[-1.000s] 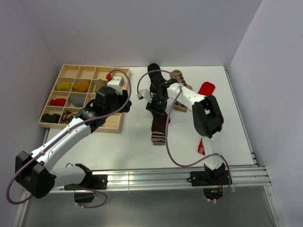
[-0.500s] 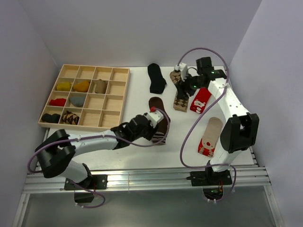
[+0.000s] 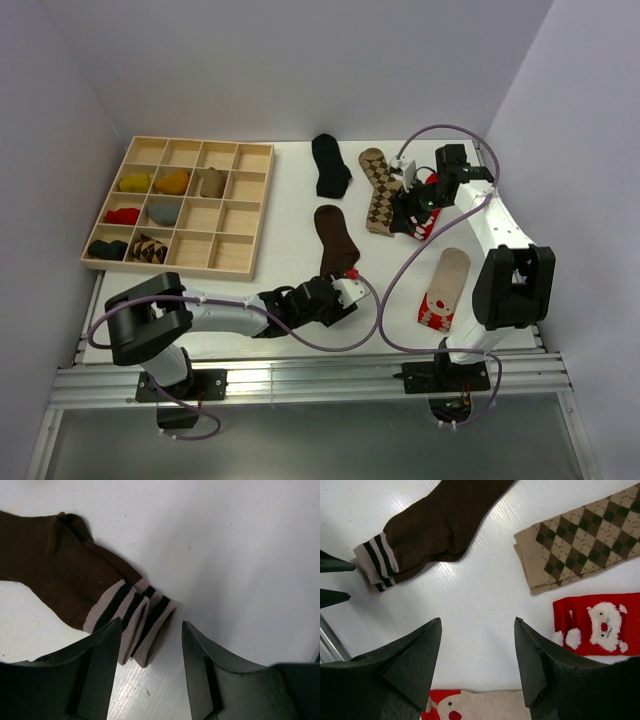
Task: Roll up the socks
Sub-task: Roll the sock at the center of the board.
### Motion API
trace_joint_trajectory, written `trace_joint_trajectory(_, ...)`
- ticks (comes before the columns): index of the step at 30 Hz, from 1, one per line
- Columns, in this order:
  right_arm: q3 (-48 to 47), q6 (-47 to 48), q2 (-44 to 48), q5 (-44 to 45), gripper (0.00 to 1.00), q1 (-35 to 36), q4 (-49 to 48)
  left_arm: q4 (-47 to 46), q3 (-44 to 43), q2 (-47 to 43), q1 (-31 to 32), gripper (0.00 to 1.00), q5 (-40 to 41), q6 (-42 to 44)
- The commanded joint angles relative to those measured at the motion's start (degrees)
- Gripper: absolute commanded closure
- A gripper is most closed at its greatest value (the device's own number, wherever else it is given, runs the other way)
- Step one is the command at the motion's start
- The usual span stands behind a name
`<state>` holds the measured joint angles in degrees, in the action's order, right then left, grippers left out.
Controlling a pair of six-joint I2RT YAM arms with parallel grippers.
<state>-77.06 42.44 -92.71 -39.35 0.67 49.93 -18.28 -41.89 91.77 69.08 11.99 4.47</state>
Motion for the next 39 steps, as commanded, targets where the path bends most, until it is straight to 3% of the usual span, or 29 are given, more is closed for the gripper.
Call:
trace_joint_trajectory(1,0.6,1.5,3.4,-2.8,0.33,-1.8,-0.1,-3.4,-0.3,2.8,0.4,0.43,1.4,2.9)
trace_joint_trajectory(14,1.9,2.7,4.0,-3.7,0.33,-2.4,1.0,-2.6,-2.0,8.9,-0.3,0.48,2.4,5.6)
trace_joint_trajectory(18,2.8,3.4,4.5,-3.8,0.33,-2.4,0.7,1.0,-4.5,10.4,-1.0,0.76,0.1,4.0)
trace_joint_trajectory(23,2.9,4.2,4.5,-4.3,0.34,-2.5,1.0,7.5,-9.8,11.3,-2.9,0.94,-4.0,0.7)
trace_joint_trajectory(27,4.1,6.4,4.9,-5.8,0.34,-2.5,1.7,16.1,-16.6,12.6,-6.3,0.95,-12.6,-3.4)
trace_joint_trajectory(31,6.4,8.2,6.2,-7.6,0.34,-2.5,1.1,28.3,-25.7,16.6,-11.7,0.96,-28.0,-9.1)
trace_joint_trajectory(35,9.3,10.1,7.8,-8.5,0.34,-2.6,-0.3,35.1,-34.3,21.2,-16.2,1.00,-37.3,-13.6)
trace_joint_trajectory(39,11.0,13.4,9.1,-11.0,0.34,-3.1,0.6,38.6,-37.5,24.0,-20.4,1.00,-44.5,-17.8)
